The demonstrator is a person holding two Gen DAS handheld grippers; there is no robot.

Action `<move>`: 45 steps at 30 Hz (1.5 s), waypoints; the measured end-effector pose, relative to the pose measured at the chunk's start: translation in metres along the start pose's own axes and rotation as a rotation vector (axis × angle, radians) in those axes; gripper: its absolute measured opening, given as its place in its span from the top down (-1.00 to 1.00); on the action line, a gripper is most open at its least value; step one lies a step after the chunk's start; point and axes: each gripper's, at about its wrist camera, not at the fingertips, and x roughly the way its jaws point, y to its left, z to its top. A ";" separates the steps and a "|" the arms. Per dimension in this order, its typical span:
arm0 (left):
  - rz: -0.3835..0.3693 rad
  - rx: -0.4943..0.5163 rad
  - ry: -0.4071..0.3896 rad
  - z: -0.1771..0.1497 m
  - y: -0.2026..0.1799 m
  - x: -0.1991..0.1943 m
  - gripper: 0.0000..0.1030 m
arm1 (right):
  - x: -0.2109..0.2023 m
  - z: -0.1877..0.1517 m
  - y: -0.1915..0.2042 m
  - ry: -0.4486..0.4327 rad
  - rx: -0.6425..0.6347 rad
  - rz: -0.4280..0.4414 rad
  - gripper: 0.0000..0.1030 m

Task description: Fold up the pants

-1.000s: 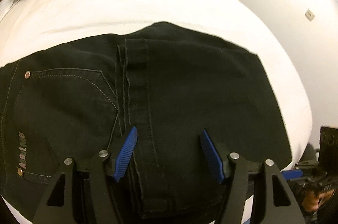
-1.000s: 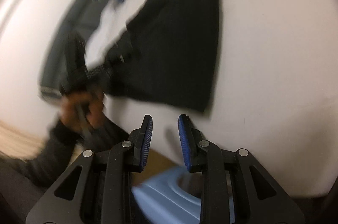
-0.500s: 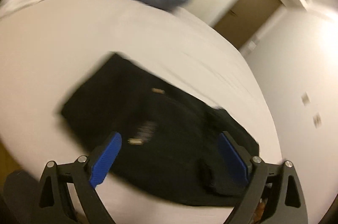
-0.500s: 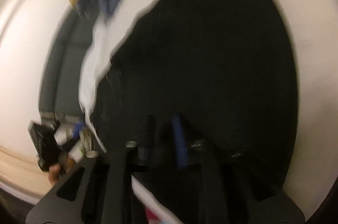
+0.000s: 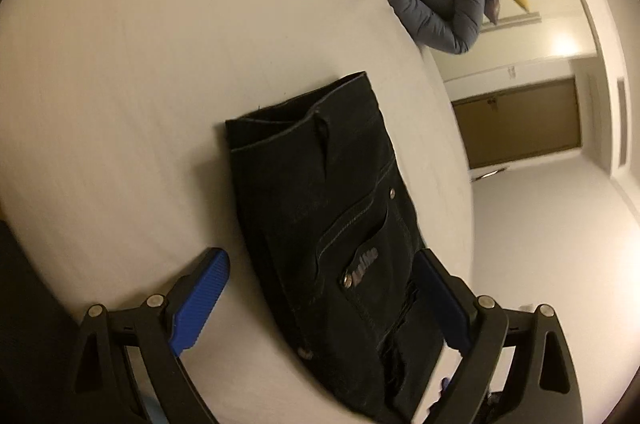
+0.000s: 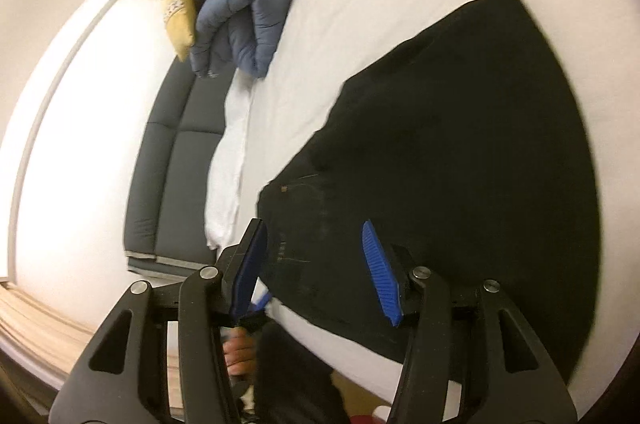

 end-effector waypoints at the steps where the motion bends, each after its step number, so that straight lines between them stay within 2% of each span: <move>1: -0.017 -0.017 0.000 0.002 0.001 0.003 -0.83 | 0.002 0.000 0.002 0.004 0.006 0.019 0.04; 6: -0.109 -0.084 0.030 0.017 0.002 0.022 -0.83 | 0.015 0.003 0.020 0.045 0.005 0.045 0.04; 8: -0.122 -0.106 0.034 0.021 0.001 0.027 -0.73 | 0.030 0.008 0.029 0.082 -0.011 0.045 0.04; 11: -0.127 -0.111 0.050 0.023 0.001 0.031 -0.26 | 0.057 0.013 0.044 0.139 -0.038 0.040 0.04; 13: -0.123 -0.112 0.063 0.022 0.005 0.031 0.34 | 0.078 0.017 0.053 0.175 -0.057 0.031 0.04; 14: -0.121 -0.115 0.064 0.020 0.007 0.031 0.48 | 0.092 0.019 0.058 0.197 -0.060 0.031 0.04; 15: -0.119 -0.113 0.061 0.019 0.008 0.030 0.54 | 0.104 0.020 0.061 0.213 -0.062 0.032 0.04; 19: -0.083 -0.045 0.032 0.014 -0.001 0.021 0.66 | 0.153 0.021 0.059 0.302 -0.038 -0.034 0.04; 21: -0.067 -0.004 0.026 0.012 -0.008 0.019 0.68 | 0.182 0.016 0.045 0.370 -0.034 -0.173 0.03; 22: -0.065 0.004 0.026 0.012 -0.007 0.019 0.70 | 0.189 0.013 0.036 0.360 -0.031 -0.178 0.05; 24: -0.064 0.009 0.025 0.012 -0.006 0.019 0.72 | 0.189 0.014 0.035 0.311 -0.011 -0.143 0.08; 30: -0.055 0.019 0.011 0.010 -0.011 0.020 0.79 | 0.188 0.004 0.040 0.268 -0.053 -0.128 0.10; 36: -0.032 0.111 -0.024 0.002 -0.031 0.013 0.83 | 0.188 0.000 0.039 0.238 -0.070 -0.102 0.10; 45: 0.014 0.301 -0.062 -0.014 -0.080 0.007 0.84 | 0.184 -0.009 0.036 0.230 -0.072 -0.118 0.10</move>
